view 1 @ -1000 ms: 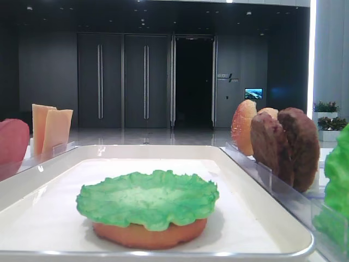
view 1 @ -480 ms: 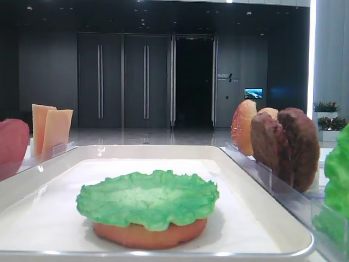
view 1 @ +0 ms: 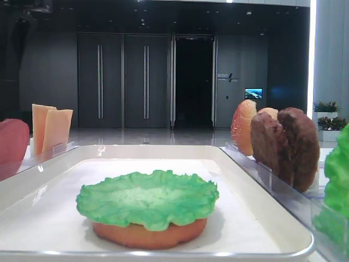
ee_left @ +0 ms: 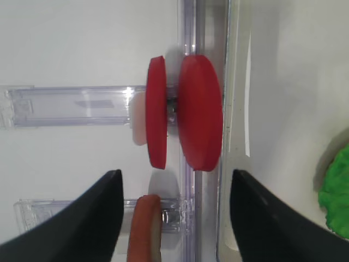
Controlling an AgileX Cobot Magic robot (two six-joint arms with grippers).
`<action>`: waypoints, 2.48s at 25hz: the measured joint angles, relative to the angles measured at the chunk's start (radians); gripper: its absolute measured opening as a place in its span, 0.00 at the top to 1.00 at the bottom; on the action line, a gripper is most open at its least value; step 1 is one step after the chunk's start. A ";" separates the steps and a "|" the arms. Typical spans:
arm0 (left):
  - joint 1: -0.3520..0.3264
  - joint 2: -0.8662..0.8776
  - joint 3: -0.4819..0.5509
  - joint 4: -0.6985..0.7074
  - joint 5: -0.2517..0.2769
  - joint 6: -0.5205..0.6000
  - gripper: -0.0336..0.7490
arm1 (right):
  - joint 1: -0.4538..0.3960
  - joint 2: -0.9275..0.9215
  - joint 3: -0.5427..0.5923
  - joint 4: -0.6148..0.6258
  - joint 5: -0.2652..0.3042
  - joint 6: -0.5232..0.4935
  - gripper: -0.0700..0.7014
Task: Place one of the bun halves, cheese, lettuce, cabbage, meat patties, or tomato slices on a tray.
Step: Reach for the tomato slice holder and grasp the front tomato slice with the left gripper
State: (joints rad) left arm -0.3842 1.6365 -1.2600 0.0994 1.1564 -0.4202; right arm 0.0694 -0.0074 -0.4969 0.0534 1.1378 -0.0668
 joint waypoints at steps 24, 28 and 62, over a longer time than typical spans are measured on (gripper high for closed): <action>-0.049 0.142 -0.016 -0.001 -0.099 -0.053 0.35 | 0.000 0.000 0.000 0.000 0.000 0.000 0.23; -0.050 0.161 -0.016 -0.002 -0.102 -0.053 0.35 | 0.000 0.000 0.000 0.000 0.000 0.000 0.23; -0.051 0.220 -0.016 0.003 -0.084 -0.059 0.72 | 0.000 0.000 0.000 0.000 0.000 0.000 0.23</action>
State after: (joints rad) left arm -0.4348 1.8568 -1.2763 0.1023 1.0725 -0.4795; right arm 0.0694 -0.0074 -0.4969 0.0534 1.1378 -0.0668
